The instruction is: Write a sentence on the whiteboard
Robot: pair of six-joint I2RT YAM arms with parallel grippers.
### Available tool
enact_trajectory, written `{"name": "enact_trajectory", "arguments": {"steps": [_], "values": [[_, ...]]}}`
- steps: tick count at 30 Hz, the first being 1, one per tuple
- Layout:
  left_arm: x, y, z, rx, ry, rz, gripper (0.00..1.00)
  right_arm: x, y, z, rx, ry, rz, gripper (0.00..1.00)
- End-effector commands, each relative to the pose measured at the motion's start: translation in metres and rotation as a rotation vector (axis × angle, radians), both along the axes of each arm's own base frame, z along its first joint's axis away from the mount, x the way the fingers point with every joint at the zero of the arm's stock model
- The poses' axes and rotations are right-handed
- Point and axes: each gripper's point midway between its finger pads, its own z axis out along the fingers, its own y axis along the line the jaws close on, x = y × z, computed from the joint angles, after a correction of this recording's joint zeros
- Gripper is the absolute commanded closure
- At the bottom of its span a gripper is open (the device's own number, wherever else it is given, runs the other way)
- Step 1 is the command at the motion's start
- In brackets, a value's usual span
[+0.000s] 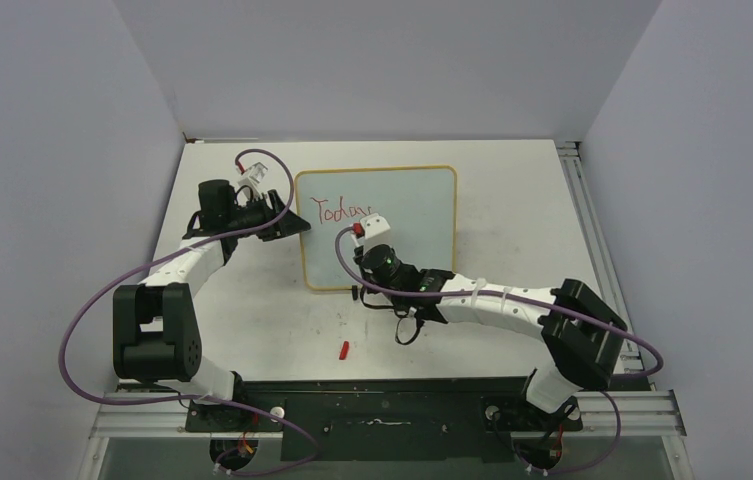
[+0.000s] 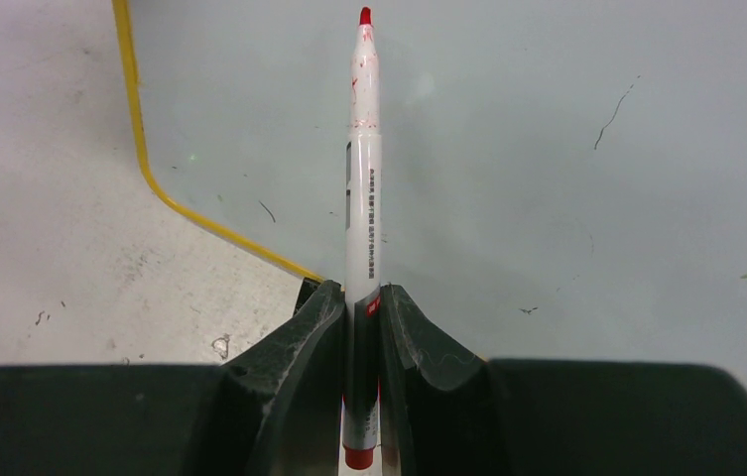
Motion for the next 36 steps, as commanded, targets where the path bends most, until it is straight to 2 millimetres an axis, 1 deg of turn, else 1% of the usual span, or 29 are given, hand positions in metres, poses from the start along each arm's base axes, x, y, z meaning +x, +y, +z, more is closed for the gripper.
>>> {"name": "enact_trajectory", "arguments": {"steps": [1,3,6,13,19,27,30,36], "values": [[0.004,-0.003,0.019,0.001,-0.079,-0.017,0.57,0.003,0.002,0.052,0.076,-0.088,-0.009,0.95],[0.003,-0.003,0.020,0.000,-0.082,-0.019,0.57,0.003,-0.002,0.058,0.072,-0.093,-0.013,0.95],[0.003,-0.003,0.021,-0.003,-0.085,-0.020,0.57,0.008,-0.008,0.063,0.070,-0.100,-0.024,0.95],[0.003,-0.004,0.024,-0.008,-0.091,-0.021,0.57,0.027,-0.020,0.072,0.061,-0.128,-0.069,0.95],[0.003,-0.004,0.023,-0.009,-0.089,-0.020,0.57,0.038,-0.019,0.078,0.047,-0.158,-0.103,0.95],[0.003,-0.004,0.024,-0.010,-0.089,-0.021,0.57,0.056,-0.028,0.082,0.050,-0.167,-0.162,0.95],[0.003,-0.004,0.024,-0.010,-0.090,-0.020,0.57,0.061,-0.032,0.080,0.044,-0.162,-0.171,0.95],[0.003,-0.004,0.025,-0.011,-0.091,-0.020,0.57,0.064,-0.033,0.074,0.034,-0.151,-0.173,0.95]]}}
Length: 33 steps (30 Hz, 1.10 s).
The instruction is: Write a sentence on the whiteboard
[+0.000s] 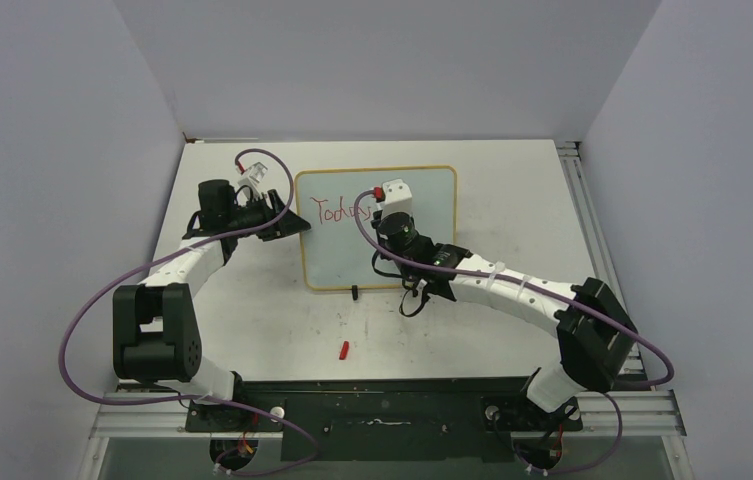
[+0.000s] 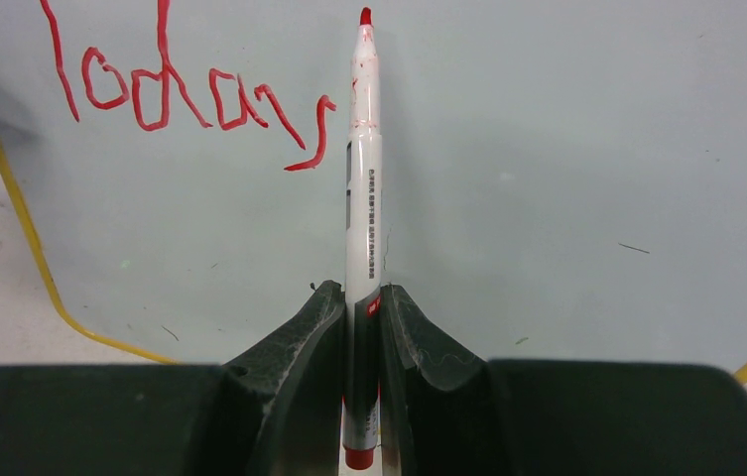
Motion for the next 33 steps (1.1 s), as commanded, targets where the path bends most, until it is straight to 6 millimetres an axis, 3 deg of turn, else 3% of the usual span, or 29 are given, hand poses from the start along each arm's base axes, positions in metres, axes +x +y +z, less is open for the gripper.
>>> {"name": "enact_trajectory", "arguments": {"steps": [1,33], "values": [[0.003,-0.004,0.023,-0.008,-0.091,-0.024,0.57,0.011,0.005,0.018,0.025,-0.042,-0.018,0.95],[0.003,-0.004,0.027,-0.011,-0.099,-0.023,0.57,0.013,0.002,-0.005,0.001,0.029,-0.037,0.95]]}}
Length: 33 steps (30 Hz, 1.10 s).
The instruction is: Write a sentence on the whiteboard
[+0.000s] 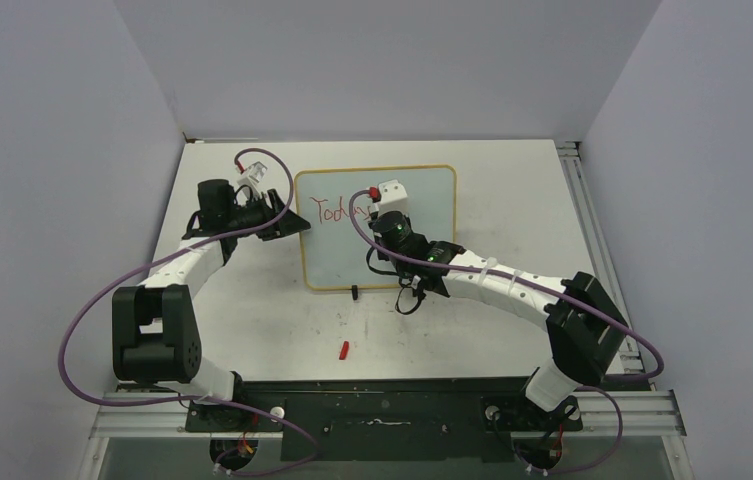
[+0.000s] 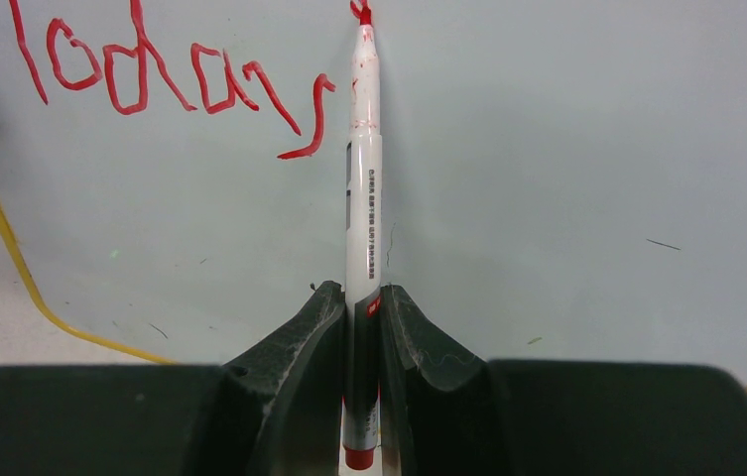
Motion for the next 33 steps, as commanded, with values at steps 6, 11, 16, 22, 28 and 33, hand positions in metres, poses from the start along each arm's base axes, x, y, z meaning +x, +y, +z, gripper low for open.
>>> {"name": "enact_trajectory", "arguments": {"steps": [6,11,16,22,28,33], "values": [[0.003,-0.004,0.024,-0.011,-0.091,-0.023,0.57,0.004,0.001,0.003,0.032,0.006,-0.026,0.95],[0.003,-0.004,0.024,-0.011,-0.092,-0.023,0.57,0.001,0.003,0.002,0.038,0.013,-0.006,0.95],[0.003,-0.004,0.023,-0.011,-0.090,-0.023,0.57,-0.003,0.008,0.005,0.049,0.006,0.039,0.95],[0.003,-0.004,0.024,-0.011,-0.091,-0.022,0.57,-0.012,0.005,0.024,0.073,-0.048,0.041,0.95],[0.002,-0.004,0.024,-0.010,-0.092,-0.023,0.57,-0.015,-0.008,0.018,0.056,-0.037,-0.005,0.95],[-0.002,-0.016,0.024,-0.011,-0.093,-0.055,0.57,-0.014,-0.011,0.010,0.041,-0.023,-0.011,0.95]]}}
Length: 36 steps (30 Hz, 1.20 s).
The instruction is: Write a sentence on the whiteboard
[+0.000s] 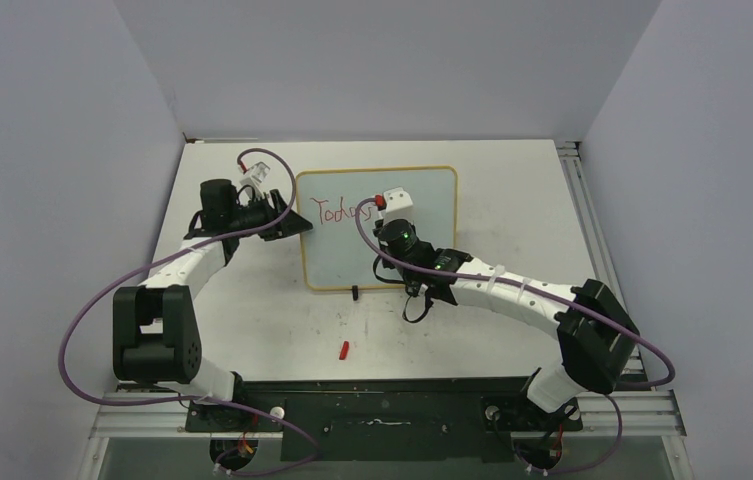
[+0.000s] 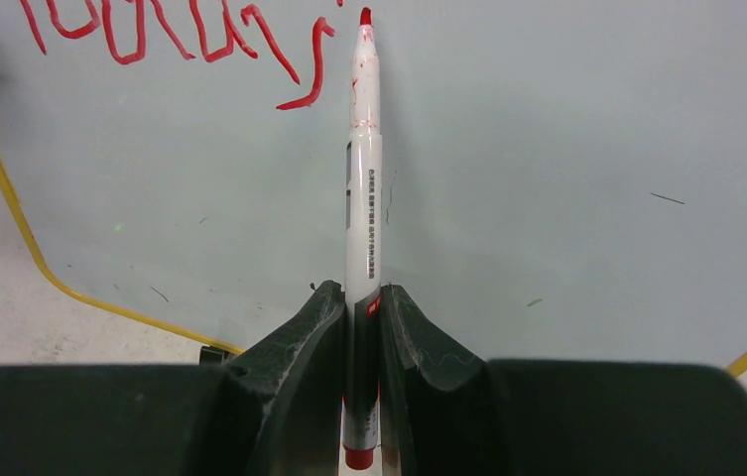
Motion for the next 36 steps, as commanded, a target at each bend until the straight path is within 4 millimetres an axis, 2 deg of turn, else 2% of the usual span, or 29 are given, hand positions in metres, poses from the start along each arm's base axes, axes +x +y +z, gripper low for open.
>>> {"name": "enact_trajectory", "arguments": {"steps": [1,19,36], "values": [[-0.001,-0.013,0.024,-0.013,-0.092,-0.048,0.57,0.003,-0.005,0.014,0.027,-0.038,-0.035,0.95],[-0.001,-0.013,0.023,-0.011,-0.090,-0.046,0.57,0.010,-0.006,0.004,0.003,-0.015,-0.056,0.95],[-0.001,-0.013,0.023,-0.010,-0.091,-0.048,0.57,0.004,0.001,-0.011,-0.010,0.029,-0.008,0.95]]}}
